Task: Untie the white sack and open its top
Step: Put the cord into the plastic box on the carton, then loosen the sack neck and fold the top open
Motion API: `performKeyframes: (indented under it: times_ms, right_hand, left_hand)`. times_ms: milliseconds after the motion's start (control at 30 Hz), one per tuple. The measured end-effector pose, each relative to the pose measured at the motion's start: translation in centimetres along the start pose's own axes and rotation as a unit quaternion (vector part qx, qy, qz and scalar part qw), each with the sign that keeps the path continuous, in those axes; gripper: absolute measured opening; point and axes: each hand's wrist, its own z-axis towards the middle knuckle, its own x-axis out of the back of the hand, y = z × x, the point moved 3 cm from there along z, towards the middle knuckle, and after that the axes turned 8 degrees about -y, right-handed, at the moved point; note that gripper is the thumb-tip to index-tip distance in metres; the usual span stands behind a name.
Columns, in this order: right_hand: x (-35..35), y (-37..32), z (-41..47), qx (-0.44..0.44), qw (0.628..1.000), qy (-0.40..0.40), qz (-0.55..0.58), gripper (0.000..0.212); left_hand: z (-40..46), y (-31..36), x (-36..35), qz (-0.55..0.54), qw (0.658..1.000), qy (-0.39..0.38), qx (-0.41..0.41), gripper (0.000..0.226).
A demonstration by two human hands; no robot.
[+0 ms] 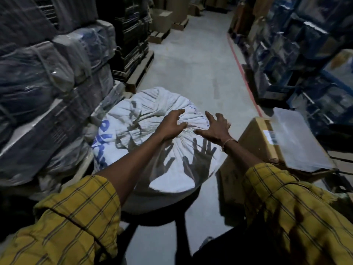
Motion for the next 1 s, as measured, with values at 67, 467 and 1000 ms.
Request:
performKeyframes:
  times_ms: [67, 467, 1000]
  right_hand:
    - [-1.8, -2.2, 0.9, 0.009, 1.000, -0.013, 0.006, 0.109]
    - [-9.5, -14.9, 3.0, 0.147, 0.983, 0.111, 0.001, 0.082]
    - [-8.8, -22.2, 5.3, 0.150, 0.966, 0.167, 0.126, 0.040]
  left_hand:
    - [-0.4, -2.1, 1.6, -0.008, 1.000, 0.019, -0.003, 0.059]
    - [-2.9, -8.5, 11.2, -0.100, 0.945, 0.311, -0.030, 0.035]
    - [-4.2, -11.9, 13.4, -0.187, 0.918, 0.350, -0.004, 0.033]
